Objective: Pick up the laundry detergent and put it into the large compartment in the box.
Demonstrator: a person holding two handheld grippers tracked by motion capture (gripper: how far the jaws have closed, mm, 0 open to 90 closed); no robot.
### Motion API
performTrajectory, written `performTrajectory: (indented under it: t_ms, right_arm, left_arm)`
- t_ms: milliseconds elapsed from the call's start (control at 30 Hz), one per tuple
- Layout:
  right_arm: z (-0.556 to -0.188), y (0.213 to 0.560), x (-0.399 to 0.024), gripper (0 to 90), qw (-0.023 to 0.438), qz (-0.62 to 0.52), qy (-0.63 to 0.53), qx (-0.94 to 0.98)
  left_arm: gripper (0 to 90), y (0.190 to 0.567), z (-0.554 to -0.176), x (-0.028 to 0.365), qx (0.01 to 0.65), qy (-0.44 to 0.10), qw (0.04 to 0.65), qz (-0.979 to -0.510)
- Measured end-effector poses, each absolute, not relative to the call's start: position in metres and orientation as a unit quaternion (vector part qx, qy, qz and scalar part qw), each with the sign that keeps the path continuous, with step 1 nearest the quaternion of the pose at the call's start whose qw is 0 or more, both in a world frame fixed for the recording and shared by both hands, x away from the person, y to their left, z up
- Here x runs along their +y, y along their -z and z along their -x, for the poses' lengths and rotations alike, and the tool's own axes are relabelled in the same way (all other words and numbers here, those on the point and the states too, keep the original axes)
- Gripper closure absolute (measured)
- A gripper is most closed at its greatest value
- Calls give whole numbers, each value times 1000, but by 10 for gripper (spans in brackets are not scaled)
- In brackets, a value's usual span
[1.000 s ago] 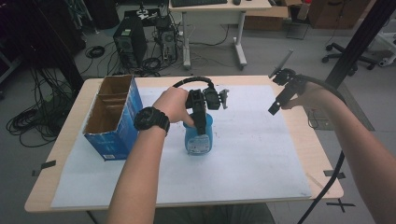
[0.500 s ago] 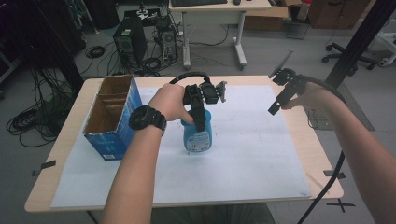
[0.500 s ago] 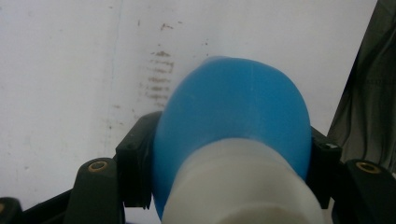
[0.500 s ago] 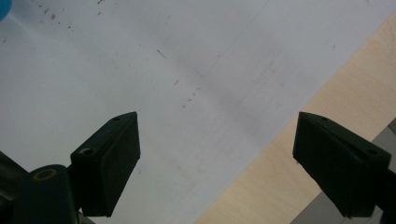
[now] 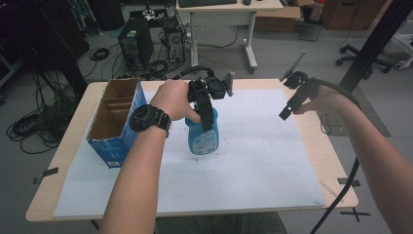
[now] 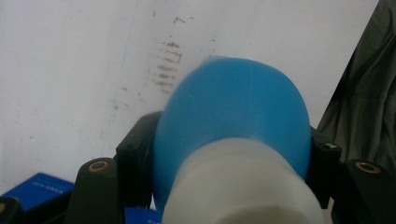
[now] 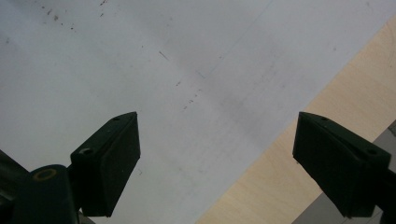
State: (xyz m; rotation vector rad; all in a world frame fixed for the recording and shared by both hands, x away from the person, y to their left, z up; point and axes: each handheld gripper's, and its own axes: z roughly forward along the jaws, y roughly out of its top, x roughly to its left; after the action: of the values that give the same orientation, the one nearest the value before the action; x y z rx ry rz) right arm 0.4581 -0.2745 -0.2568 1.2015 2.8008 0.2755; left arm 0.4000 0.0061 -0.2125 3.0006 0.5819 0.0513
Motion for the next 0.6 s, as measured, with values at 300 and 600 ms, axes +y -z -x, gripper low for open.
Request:
performTrajectory:
  t_ms: [300, 600]
  right_arm:
    - [-458, 257, -275, 147, 41, -394, -92, 914]
    - [-459, 259, -272, 147, 37, -393, -93, 914]
  left_arm:
    - [362, 200, -402, 13, 234, -25, 31, -971]
    - [362, 180, -406, 31, 310, -46, 39, -949]
